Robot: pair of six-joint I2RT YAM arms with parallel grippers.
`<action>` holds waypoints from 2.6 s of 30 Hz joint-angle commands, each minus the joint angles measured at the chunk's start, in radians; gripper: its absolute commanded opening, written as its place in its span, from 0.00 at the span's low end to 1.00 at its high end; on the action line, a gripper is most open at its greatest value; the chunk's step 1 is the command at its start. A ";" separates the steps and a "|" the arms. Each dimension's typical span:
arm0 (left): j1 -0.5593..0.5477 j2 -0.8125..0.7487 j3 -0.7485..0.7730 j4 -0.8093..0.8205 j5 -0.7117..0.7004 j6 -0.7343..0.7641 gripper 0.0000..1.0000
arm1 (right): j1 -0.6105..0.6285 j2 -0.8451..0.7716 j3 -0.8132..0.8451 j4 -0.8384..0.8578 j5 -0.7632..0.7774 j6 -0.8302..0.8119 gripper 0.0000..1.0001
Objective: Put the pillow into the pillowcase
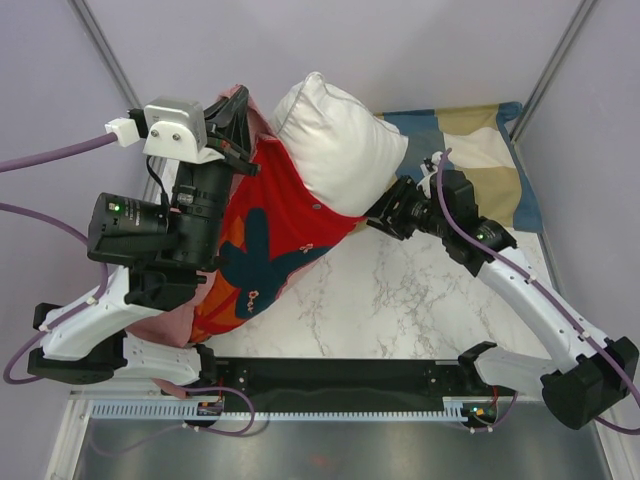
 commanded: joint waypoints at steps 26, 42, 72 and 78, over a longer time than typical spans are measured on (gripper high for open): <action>0.000 -0.033 0.051 0.117 0.144 -0.020 0.04 | -0.020 0.085 0.157 0.087 0.019 -0.014 0.00; 0.000 -0.200 -0.049 -0.039 0.059 -0.261 0.05 | -0.041 0.208 1.360 0.104 0.201 -0.379 0.00; 0.002 -0.573 -0.514 -0.098 -0.007 -0.761 0.02 | -0.041 0.014 1.156 0.437 0.373 -0.464 0.00; 0.000 -0.303 0.136 -0.306 0.168 -0.662 0.02 | -0.040 -0.100 0.865 0.385 0.447 -0.511 0.00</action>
